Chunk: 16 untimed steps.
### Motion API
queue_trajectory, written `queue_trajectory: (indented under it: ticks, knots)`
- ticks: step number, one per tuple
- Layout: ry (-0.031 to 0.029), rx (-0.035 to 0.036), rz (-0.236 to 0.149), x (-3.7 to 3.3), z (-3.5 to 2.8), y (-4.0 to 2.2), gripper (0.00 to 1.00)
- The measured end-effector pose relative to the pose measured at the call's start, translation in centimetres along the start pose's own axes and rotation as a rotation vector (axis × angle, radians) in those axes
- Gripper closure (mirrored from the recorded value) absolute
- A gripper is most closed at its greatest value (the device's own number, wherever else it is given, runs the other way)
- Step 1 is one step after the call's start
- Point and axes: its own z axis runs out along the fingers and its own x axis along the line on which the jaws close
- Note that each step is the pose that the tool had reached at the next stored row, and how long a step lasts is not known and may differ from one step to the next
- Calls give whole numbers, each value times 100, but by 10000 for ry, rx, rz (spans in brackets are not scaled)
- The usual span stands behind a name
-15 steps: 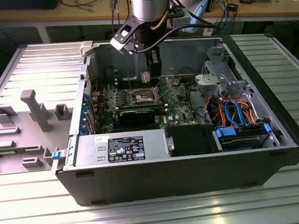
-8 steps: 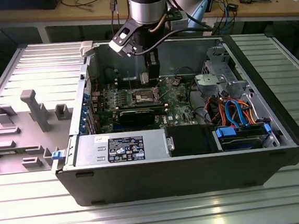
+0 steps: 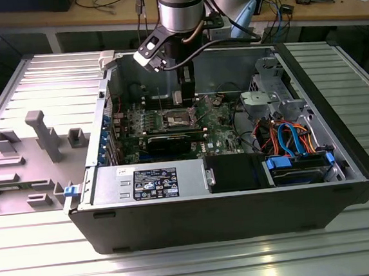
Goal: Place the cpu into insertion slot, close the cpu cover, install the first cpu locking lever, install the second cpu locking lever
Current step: 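Place the cpu into insertion slot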
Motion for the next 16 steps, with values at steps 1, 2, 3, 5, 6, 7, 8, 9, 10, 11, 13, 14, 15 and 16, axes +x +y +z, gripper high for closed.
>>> queue_trajectory:
  ticks: [1,2,3,5,6,7,8,9,10,11,13,14,15,16]
  knots:
    - [0,0,1,0,0,0,46]
    - [0,0,2,0,0,0,46]
    - [0,0,3,0,0,0,46]
    - [0,0,3,0,1,0,46]
    - [1,-1,3,0,2,0,46]
    - [1,-1,2,0,4,0,46]
    - [1,0,3,0,6,-1,46]
    - [3,-2,3,0,13,-1,46]
    - [2,-1,3,-1,19,-2,46]
    - [1,0,3,-1,28,-2,46]
    - [1,-1,3,-1,49,-3,46]
    - [1,0,2,-2,60,-4,46]
    - [0,0,2,-2,72,-5,46]
    - [-3,2,3,-3,74,-5,46]
